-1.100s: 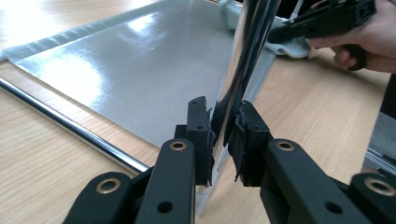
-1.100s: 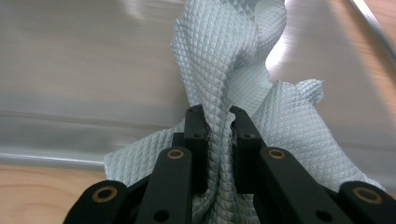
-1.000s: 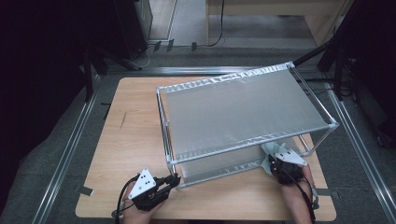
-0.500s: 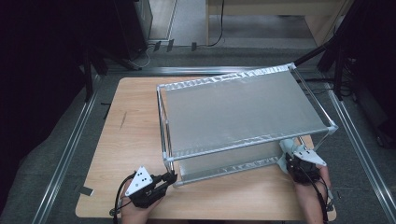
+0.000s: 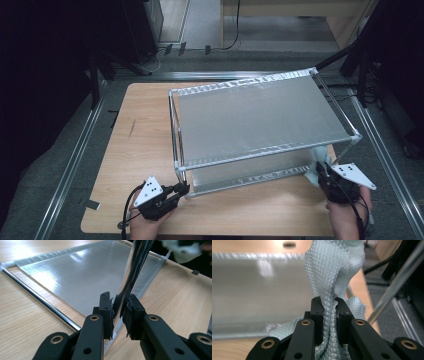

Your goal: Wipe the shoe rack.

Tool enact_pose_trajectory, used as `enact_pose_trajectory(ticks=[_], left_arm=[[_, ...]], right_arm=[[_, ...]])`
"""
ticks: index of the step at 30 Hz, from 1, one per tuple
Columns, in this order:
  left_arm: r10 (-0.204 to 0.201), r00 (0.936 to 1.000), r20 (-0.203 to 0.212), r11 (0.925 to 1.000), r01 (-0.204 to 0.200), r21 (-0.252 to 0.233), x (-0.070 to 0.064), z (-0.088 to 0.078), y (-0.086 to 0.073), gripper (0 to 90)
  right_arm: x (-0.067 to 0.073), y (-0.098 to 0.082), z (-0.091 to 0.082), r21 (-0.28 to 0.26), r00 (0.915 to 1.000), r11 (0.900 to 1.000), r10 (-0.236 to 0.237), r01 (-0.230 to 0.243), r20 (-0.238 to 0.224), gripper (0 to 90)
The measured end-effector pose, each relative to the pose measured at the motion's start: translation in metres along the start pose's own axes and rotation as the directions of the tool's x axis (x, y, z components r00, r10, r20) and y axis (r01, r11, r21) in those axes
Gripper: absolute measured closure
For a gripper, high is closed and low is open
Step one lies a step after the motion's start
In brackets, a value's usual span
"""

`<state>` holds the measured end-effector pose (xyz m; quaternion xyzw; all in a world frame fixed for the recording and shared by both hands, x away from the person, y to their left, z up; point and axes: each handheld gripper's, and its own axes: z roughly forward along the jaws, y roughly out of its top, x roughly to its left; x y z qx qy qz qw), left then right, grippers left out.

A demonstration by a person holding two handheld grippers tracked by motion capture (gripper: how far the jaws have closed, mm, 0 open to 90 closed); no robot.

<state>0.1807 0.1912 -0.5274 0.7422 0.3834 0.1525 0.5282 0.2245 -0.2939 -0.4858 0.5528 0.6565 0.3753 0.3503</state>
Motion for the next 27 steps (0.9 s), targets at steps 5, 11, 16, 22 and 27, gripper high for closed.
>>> enact_pose_trajectory(ticks=[5, 11, 16, 22, 27], left_arm=[[-0.003, 1.0000, 0.001, 1.0000, 0.003, 0.000, 0.000, 0.002, 0.001, 77.9], [0.001, 1.0000, -0.008, 1.0000, -0.001, 0.001, -0.001, 0.002, 0.001, 78.1], [0.004, 1.0000, -0.003, 1.0000, -0.004, -0.002, 0.000, 0.002, 0.000, 78.1], [0.005, 1.0000, -0.008, 1.0000, -0.005, -0.001, -0.001, 0.002, 0.000, 78.2], [0.003, 0.9999, -0.011, 1.0000, -0.003, -0.003, 0.000, 0.001, 0.000, 78.3]], right_arm=[[0.001, 0.021, -0.034, -0.103, 0.9995, 0.995, -0.011, 0.014, 0.028, 81.0], [0.006, 0.049, -0.065, -0.231, 0.9995, 0.973, -0.009, 0.015, 0.029, 81.1], [0.013, 0.075, -0.069, -0.315, 0.9972, 0.946, -0.059, 0.071, 0.047, 80.9], [0.016, 0.081, -0.032, -0.252, 0.9989, 0.967, -0.020, 0.029, 0.042, 81.0], [0.038, 0.075, -0.023, -0.299, 0.9998, 0.954, 0.018, -0.017, 0.000, 81.7]])
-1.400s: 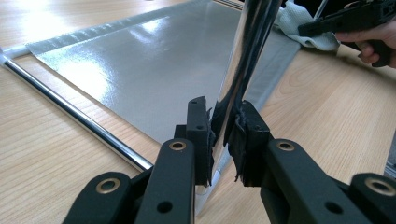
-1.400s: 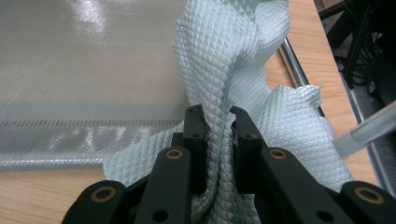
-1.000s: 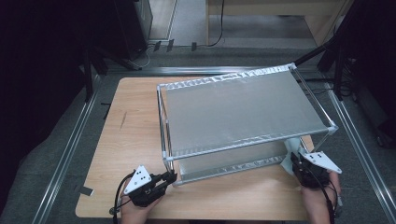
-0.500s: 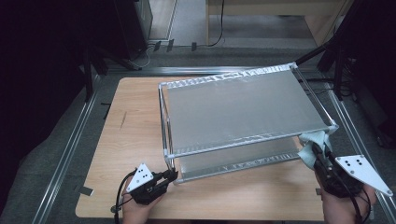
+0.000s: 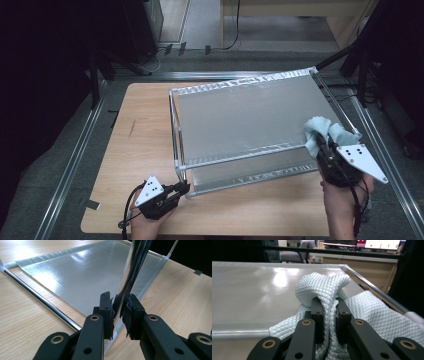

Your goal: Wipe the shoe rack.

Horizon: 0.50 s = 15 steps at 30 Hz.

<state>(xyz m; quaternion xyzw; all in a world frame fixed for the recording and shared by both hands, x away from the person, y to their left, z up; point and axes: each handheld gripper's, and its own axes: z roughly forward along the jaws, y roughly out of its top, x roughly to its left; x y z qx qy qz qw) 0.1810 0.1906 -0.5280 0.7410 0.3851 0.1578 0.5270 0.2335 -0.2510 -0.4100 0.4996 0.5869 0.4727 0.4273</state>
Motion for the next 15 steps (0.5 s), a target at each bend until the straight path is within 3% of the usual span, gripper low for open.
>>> enact_pose_trajectory(ticks=[4, 9, 11, 15], left_arm=[[-0.008, 1.0000, 0.000, 1.0000, 0.008, -0.001, -0.001, 0.000, 0.000, 78.1], [0.002, 0.9999, 0.014, 0.9999, -0.003, 0.010, -0.004, 0.000, 0.000, 78.4], [0.013, 0.9995, 0.028, 0.9997, -0.013, 0.019, -0.008, 0.000, 0.001, 78.6], [0.021, 0.9993, 0.031, 0.9995, -0.022, 0.024, -0.014, 0.001, 0.000, 78.8]], right_arm=[[0.017, 0.001, 0.004, -0.001, 0.9991, 1.000, -0.021, 0.021, -0.038, 81.6], [0.047, 0.002, 0.006, 0.002, 0.9916, 1.000, -0.031, 0.031, -0.125, 81.5], [0.059, 0.002, 0.007, 0.002, 0.9851, 0.999, -0.031, 0.032, -0.169, 81.5], [0.090, 0.002, 0.008, -0.006, 0.9617, 0.999, -0.045, 0.045, -0.270, 81.5]])
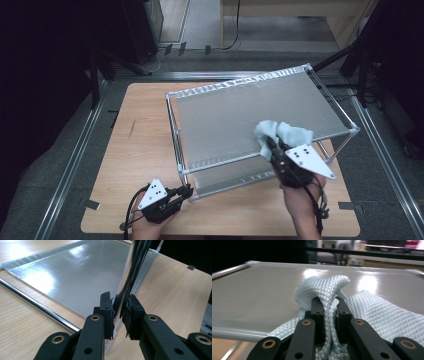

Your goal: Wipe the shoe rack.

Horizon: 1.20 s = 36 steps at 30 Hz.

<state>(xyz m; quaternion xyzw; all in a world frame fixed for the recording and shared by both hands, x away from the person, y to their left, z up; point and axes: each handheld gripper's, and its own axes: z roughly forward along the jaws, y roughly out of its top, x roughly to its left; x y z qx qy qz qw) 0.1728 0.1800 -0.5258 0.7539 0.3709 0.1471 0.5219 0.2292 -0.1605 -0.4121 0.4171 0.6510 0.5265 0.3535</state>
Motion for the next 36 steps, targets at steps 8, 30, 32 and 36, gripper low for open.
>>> enact_pose_trajectory(ticks=[8, 30, 32, 36], left_arm=[[0.011, 0.9997, 0.022, 0.9999, -0.011, 0.005, -0.013, 0.005, 0.000, 78.8], [0.031, 0.9990, 0.032, 0.9995, -0.031, 0.008, -0.013, 0.004, -0.001, 79.3], [0.033, 0.9989, 0.034, 0.9994, -0.034, 0.009, -0.013, 0.003, -0.001, 79.3], [0.038, 0.9986, 0.037, 0.9992, -0.039, 0.010, -0.012, 0.003, -0.001, 79.3]], right_arm=[[0.073, 0.002, 0.011, -0.007, 0.9756, 0.999, -0.040, 0.039, -0.216, 81.5], [0.013, 0.010, 0.023, 0.093, 0.9921, 0.989, -0.113, 0.118, -0.053, 80.7], [-0.012, 0.010, 0.023, 0.107, 0.9967, 0.992, -0.068, 0.072, -0.046, 80.7], [-0.055, 0.010, 0.020, 0.116, 0.9983, 0.993, -0.030, 0.024, 0.049, 80.9]])
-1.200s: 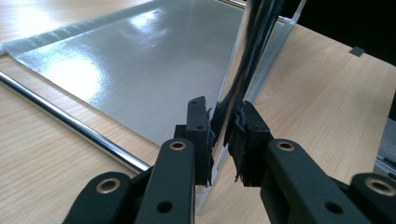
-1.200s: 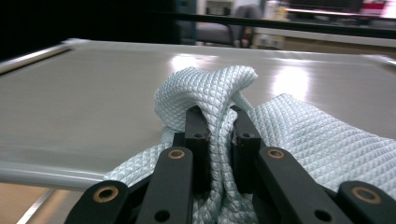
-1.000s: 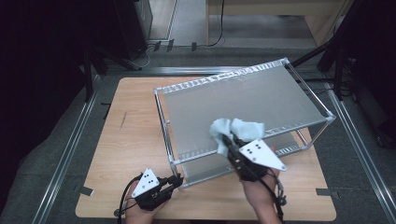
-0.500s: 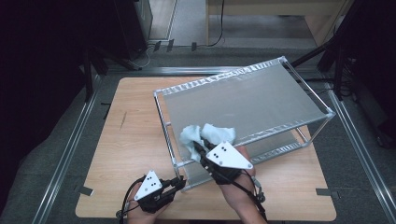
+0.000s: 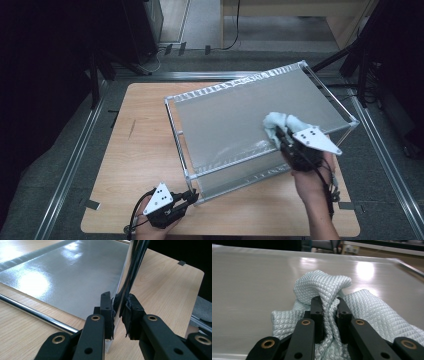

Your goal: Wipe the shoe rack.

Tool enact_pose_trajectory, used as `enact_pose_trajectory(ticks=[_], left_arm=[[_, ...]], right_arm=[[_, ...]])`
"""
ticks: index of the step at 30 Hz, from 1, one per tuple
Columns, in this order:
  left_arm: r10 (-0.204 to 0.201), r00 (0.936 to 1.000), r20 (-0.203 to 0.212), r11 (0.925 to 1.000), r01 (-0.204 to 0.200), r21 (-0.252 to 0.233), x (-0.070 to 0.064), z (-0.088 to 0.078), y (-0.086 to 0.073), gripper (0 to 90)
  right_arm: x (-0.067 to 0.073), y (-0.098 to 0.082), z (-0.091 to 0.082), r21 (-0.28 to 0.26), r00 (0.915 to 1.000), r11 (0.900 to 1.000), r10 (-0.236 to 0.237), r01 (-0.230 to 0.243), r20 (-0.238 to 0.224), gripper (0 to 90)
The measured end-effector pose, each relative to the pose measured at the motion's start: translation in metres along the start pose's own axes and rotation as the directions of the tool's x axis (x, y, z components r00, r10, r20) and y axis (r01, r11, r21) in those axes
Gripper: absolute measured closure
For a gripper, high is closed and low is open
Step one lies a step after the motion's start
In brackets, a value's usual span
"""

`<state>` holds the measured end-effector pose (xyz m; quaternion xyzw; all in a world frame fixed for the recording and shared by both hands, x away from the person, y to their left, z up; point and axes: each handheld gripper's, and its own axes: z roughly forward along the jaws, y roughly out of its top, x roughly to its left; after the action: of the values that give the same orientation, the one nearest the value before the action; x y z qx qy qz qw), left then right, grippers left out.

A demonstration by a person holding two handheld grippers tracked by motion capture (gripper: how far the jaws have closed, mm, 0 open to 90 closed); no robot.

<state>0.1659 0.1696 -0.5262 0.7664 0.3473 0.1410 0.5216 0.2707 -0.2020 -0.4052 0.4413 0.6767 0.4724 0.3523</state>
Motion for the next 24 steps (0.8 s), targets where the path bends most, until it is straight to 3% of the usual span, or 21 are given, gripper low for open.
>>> enact_pose_trajectory(ticks=[2, 7, 11, 15, 17, 20, 21, 24], left_arm=[[-0.002, 1.0000, 0.000, 1.0000, 0.002, -0.002, 0.000, 0.000, 0.000, 79.3], [-0.006, 1.0000, 0.002, 1.0000, 0.006, -0.002, 0.000, 0.000, 0.000, 79.3], [-0.010, 0.9999, -0.002, 0.9999, 0.010, -0.005, 0.000, -0.001, -0.001, 79.3], [-0.010, 0.9999, -0.008, 0.9999, 0.010, -0.006, 0.002, -0.002, -0.001, 79.3], [-0.020, 0.9996, -0.020, 0.9998, 0.020, -0.008, 0.002, -0.003, -0.001, 79.3], [-0.045, 0.9983, -0.037, 0.9989, 0.045, -0.015, 0.007, -0.005, -0.002, 79.0], [-0.051, 0.9982, -0.033, 0.9986, 0.050, -0.017, 0.007, -0.005, -0.002, 78.8], [-0.040, 0.9976, -0.057, 0.9991, 0.039, -0.013, 0.005, -0.004, -0.001, 79.0]], right_arm=[[-0.016, 0.000, 0.000, 0.003, 0.9998, 1.000, 0.011, -0.011, 0.018, 80.9], [-0.053, -0.001, 0.000, 0.007, 0.9928, 0.999, 0.034, -0.035, 0.115, 80.6], [-0.084, -0.004, 0.000, -0.012, 0.9765, 0.995, 0.095, -0.095, 0.194, 80.4], [-0.108, -0.006, -0.003, -0.035, 0.9530, 0.984, 0.179, -0.176, 0.244, 80.4], [-0.107, -0.006, -0.003, -0.040, 0.9497, 0.982, 0.186, -0.182, 0.252, 80.8], [-0.092, -0.007, -0.003, -0.042, 0.9436, 0.986, 0.169, -0.164, 0.285, 81.4], [-0.086, -0.008, -0.002, -0.048, 0.9461, 0.984, 0.176, -0.169, 0.272, 81.4], [-0.063, -0.008, 0.001, -0.050, 0.9693, 0.986, 0.164, -0.158, 0.183, 81.4]])
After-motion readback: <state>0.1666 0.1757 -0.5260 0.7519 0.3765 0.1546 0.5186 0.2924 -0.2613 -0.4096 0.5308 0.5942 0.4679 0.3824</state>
